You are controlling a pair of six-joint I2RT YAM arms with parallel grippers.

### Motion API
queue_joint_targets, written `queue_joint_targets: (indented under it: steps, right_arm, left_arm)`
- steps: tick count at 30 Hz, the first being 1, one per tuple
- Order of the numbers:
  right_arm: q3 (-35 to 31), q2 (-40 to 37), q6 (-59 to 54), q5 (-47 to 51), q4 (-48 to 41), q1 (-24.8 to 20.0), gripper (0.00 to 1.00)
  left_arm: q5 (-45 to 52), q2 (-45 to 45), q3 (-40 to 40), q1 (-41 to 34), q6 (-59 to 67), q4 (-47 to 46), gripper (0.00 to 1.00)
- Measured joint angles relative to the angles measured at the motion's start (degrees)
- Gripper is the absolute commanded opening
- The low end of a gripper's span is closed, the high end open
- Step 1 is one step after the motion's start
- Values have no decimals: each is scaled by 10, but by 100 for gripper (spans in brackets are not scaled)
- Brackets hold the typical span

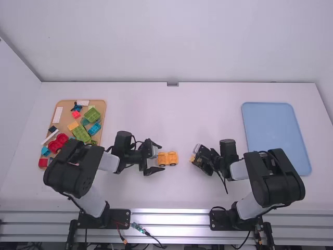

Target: Assemble lego blocks to make yellow taxi

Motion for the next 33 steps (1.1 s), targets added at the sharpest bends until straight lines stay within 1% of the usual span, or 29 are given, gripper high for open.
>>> queue_joint_targets:
  steps: [3,7,8,13,16,18,19,21,22,26,27,28,29,30,31,33]
  right_arm:
    - [0,0,-1,0,0,0,39]
    - [0,0,-1,0,1,0,42]
    - [0,0,-1,0,1,0,39]
    - [0,0,-1,0,8,15,38]
    - [0,0,-1,0,13,25,38]
    - [0,0,0,0,18,31,37]
    - [0,0,0,0,18,33,37]
    - [0,0,-1,0,16,35,38]
    - [0,0,0,0,14,35,46]
    - [0,0,0,5,10,35,47]
    - [0,0,0,9,10,35,45]
    - [0,0,0,12,10,35,42]
    - [0,-1,0,14,10,35,35]
    - [0,-1,-1,14,10,35,33]
    - [0,-1,1,15,9,35,31]
    - [0,-2,1,15,10,35,23]
  left_arm:
    - [-23,19,0,-11,0,18,99]
    - [-45,38,0,-18,0,28,99]
    - [-50,45,0,-18,0,29,99]
    - [-66,67,7,-18,0,21,100]
    - [-68,76,20,-19,0,21,93]
    - [-69,85,31,-19,0,22,83]
    - [-69,90,37,-19,0,21,80]
    - [-69,95,42,-19,2,21,80]
    - [-70,99,45,-19,2,21,84]
    - [-70,105,54,-19,2,19,86]
    - [-70,105,55,-19,2,20,86]
    - [-71,105,55,-20,2,20,86]
    - [-71,105,55,-20,2,19,85]
    - [-71,105,55,-21,2,19,84]
    - [-71,105,55,-22,2,19,81]
    - [-71,105,55,-24,2,19,73]
